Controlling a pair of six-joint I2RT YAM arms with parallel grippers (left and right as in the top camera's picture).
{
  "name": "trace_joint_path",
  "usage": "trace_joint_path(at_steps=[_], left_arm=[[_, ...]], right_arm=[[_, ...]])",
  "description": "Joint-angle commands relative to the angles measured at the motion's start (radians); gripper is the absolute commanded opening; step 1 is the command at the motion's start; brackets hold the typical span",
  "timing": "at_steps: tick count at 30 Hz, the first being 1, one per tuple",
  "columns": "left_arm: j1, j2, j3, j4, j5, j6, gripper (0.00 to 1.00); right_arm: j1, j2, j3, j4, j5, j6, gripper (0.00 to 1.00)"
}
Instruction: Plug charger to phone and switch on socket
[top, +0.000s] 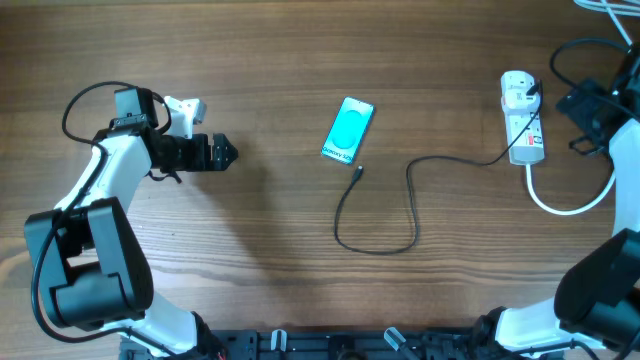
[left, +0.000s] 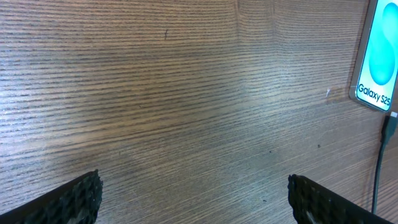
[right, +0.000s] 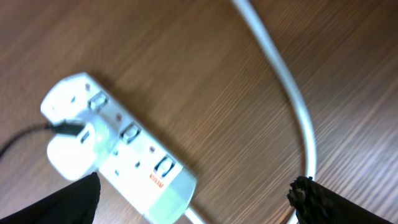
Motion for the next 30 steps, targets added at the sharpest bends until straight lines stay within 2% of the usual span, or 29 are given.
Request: trace_joint_path(at_steps=[1, 14, 17, 23, 30], left_arm=[[0.002, -0.016, 0.008, 0.003, -0.013, 0.009, 1.0], [0.002, -0.016, 0.008, 0.003, -0.013, 0.009, 1.0], [0.002, -0.016, 0.008, 0.003, -0.013, 0.009, 1.0], [0.002, -0.016, 0.008, 0.003, -0.013, 0.009, 1.0], [0.002, -0.016, 0.008, 0.003, -0.013, 0.009, 1.0]], right_arm=[[0.0, 0.027, -0.034, -0.003, -0.148, 0.018, 1.0], [0.0, 0.203, -0.063, -0.026, -0.207, 0.03, 1.0], [0.0, 0.229, -0.063, -0.04, -0.207, 0.174, 1.0], [0.0, 0.233, -0.063, 0.013, -0.207, 0.319, 1.0], [-0.039, 0.233, -0.062, 0.089, -0.177, 0.324, 1.0]])
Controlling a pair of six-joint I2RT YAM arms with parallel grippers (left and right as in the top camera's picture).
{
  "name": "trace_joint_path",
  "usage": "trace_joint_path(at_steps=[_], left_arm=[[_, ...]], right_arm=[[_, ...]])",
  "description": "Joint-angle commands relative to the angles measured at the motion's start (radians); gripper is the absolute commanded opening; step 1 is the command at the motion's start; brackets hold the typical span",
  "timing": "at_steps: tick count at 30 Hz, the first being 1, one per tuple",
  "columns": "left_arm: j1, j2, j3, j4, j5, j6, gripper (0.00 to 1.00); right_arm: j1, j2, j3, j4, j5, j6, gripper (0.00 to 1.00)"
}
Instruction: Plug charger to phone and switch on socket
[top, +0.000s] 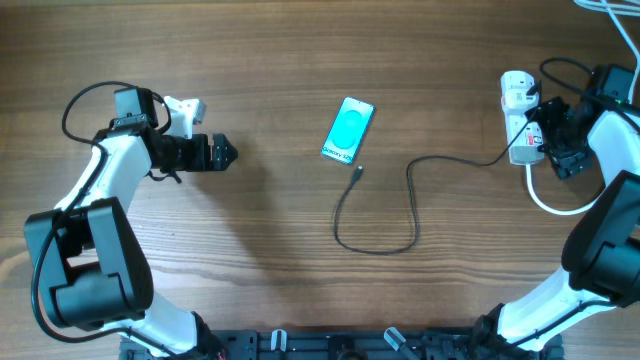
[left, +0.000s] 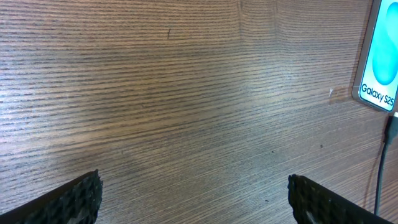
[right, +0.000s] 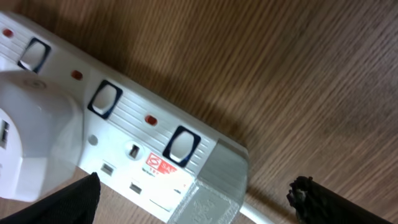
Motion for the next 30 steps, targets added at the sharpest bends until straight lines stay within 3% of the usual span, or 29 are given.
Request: trace_joint_path(at_steps=[1, 18, 30], left_arm=[[0.002, -0.016, 0.008, 0.003, -0.005, 0.009, 1.0], [0.002, -0.016, 0.008, 0.003, -0.005, 0.009, 1.0], [0.002, -0.016, 0.008, 0.003, -0.005, 0.009, 1.0]], right_arm=[[-0.047, 0.018, -0.008, 0.013, 0.017, 0.021, 1.0], [-0.085, 0.021, -0.008, 0.053, 0.005, 0.024, 1.0], [0.007, 0.024, -0.008, 0.133, 0.101, -0.001, 1.0]])
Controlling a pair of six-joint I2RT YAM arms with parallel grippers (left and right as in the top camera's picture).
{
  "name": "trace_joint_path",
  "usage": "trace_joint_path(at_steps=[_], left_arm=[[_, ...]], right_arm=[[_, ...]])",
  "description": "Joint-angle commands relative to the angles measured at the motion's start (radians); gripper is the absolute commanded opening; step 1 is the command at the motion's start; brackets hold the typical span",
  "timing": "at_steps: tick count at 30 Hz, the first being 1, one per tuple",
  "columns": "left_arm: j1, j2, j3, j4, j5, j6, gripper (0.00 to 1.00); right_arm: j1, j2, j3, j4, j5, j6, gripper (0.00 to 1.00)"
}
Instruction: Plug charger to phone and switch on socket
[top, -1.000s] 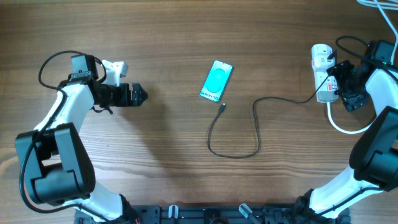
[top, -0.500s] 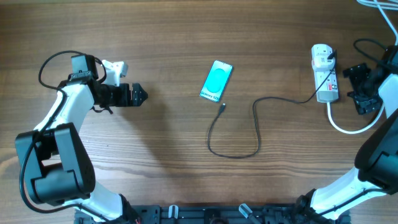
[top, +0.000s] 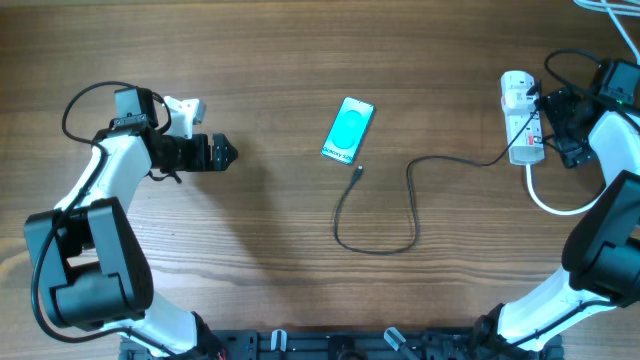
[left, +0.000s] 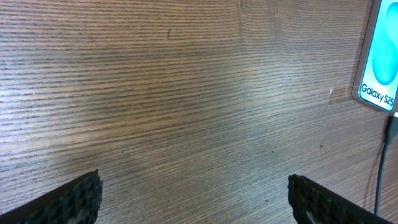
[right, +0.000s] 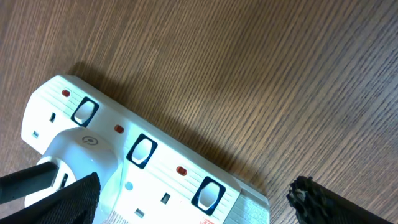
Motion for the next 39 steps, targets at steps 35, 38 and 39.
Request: trace_joint_path(at_steps=[35, 38, 39], left_arm=[[0.002, -0.016, 0.008, 0.003, -0.005, 0.009, 1.0], [0.002, -0.016, 0.008, 0.003, -0.005, 0.009, 1.0], [0.002, -0.016, 0.008, 0.003, -0.005, 0.009, 1.0]], right_arm=[[0.008, 0.024, -0.211, 0.276, 0.09, 0.143, 1.0], [0.007, 0.024, -0.161, 0.208, 0.068, 0.027, 1.0], [0.005, 0.024, -0.112, 0.132, 0.068, 0.017, 1.0]])
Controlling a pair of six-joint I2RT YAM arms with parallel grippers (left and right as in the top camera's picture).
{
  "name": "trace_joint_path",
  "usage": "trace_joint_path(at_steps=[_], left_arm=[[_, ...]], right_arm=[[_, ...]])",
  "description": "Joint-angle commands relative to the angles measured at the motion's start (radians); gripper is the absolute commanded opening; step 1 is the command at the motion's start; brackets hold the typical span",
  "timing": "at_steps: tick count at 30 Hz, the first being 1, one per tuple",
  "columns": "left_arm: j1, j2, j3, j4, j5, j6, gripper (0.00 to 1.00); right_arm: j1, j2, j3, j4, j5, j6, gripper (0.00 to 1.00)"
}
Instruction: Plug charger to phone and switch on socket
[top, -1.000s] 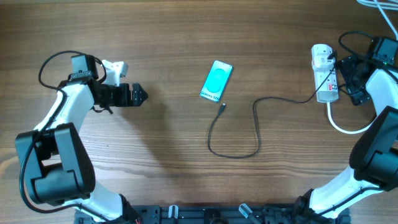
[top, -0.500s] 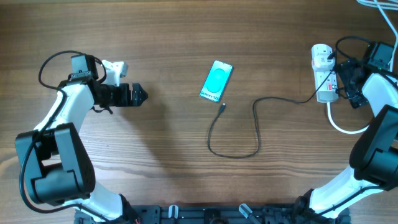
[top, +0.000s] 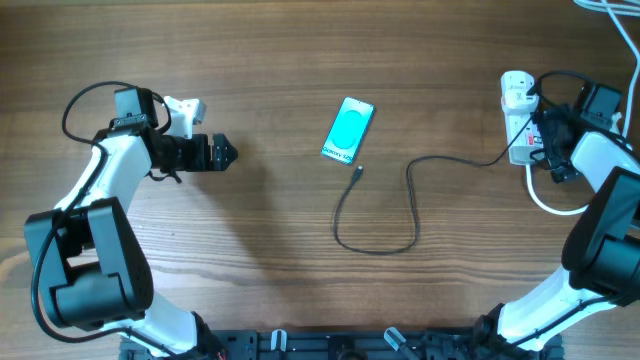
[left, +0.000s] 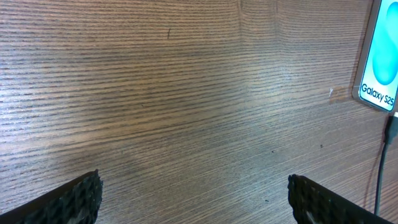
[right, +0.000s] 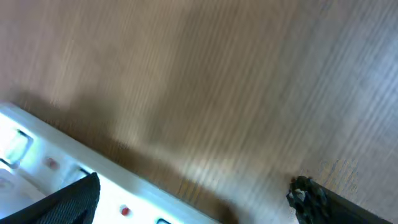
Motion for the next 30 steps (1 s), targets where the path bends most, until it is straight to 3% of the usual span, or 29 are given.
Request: trace_joint_path(at_steps=[1, 4, 9, 12, 26, 30], left_arm=[[0.002, -0.016, 0.008, 0.003, -0.005, 0.009, 1.0], [0.002, -0.016, 0.008, 0.003, -0.005, 0.009, 1.0], [0.002, -0.016, 0.008, 0.003, -0.005, 0.009, 1.0], [0.002, -0.016, 0.008, 0.003, -0.005, 0.009, 1.0], [0.002, -0.016, 0.008, 0.003, -0.005, 0.009, 1.0], [0.002, -0.016, 0.008, 0.003, -0.005, 0.009, 1.0]], right_arm=[[0.0, 0.019, 0.122, -0.155, -0.018, -0.078, 1.0], [0.0, 0.019, 0.235, -0.301, -0.019, -0.151, 1.0], [0.0, 0.018, 0.251, -0.325, -0.144, -0.227, 1.0], [0.0, 0.018, 0.251, -0.332, -0.21, -0.346, 1.0], [-0.029, 0.019, 0.363, -0.519, -0.205, -0.349, 1.0], [-0.029, 0.027, 0.363, -0.48, -0.161, -0.349, 1.0]])
